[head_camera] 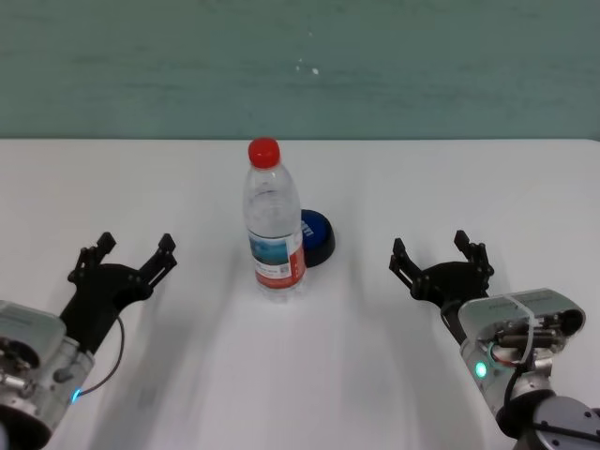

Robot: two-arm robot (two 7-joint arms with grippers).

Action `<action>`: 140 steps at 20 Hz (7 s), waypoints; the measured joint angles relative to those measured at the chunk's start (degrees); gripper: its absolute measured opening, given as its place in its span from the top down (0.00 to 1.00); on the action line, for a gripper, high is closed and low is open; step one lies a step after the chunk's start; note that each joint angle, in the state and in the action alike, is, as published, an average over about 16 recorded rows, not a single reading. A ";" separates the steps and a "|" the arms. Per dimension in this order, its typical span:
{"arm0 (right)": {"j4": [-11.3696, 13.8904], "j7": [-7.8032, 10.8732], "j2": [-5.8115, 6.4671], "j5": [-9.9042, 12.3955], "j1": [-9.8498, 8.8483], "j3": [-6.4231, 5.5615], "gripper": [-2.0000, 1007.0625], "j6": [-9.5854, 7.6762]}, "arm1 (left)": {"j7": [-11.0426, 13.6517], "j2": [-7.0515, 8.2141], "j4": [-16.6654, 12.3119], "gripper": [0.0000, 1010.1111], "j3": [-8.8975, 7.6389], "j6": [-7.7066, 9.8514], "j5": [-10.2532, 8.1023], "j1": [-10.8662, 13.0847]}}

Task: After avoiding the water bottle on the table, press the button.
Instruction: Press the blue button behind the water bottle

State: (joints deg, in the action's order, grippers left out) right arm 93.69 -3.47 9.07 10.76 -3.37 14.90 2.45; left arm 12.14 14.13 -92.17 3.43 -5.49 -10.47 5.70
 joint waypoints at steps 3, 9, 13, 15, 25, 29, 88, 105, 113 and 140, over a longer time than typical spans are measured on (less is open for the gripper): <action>0.00 0.00 0.00 0.00 0.00 0.00 0.00 0.00 | 0.73 0.48 -0.87 0.00 -0.53 0.00 -0.75 0.78; 0.00 0.00 0.00 0.00 0.00 0.00 0.00 0.00 | 1.88 1.52 -2.64 0.00 -1.35 -0.03 -2.31 2.37; 0.00 0.00 0.00 0.00 0.00 0.00 0.00 0.00 | 2.45 2.18 -3.69 0.00 -1.63 -0.25 -3.10 3.41; 0.00 0.00 0.00 0.00 0.00 0.00 0.00 0.00 | 2.67 2.48 -4.17 0.00 -1.69 -0.49 -3.36 3.94; 0.00 0.00 0.00 0.00 0.00 0.00 0.00 0.00 | 3.58 3.62 -6.52 0.00 -1.33 -2.89 -3.39 6.71; 0.00 0.00 0.00 0.00 0.00 0.00 0.00 0.00 | 3.72 3.83 -7.12 0.00 -0.93 -3.78 -2.88 7.48; 0.00 0.00 0.00 0.00 0.00 0.00 0.00 0.00 | 0.98 -0.13 -3.82 0.00 4.80 -6.32 5.23 5.47; 0.00 0.00 0.00 0.00 0.00 0.00 0.00 0.00 | 0.77 -0.66 -3.80 0.00 5.23 -5.95 5.83 5.22; 0.00 0.00 0.00 0.00 0.00 0.00 0.00 0.00 | 0.51 -0.73 -3.75 0.00 4.68 -5.26 5.44 4.96; 0.00 0.00 -0.01 0.00 0.00 0.00 0.00 0.00 | -0.18 -0.76 -2.57 0.00 1.70 -3.57 3.64 3.08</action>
State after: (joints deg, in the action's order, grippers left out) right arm 93.69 -3.47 9.07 10.76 -3.37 14.90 2.44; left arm 11.96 13.37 -94.74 5.13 -9.06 -6.83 8.78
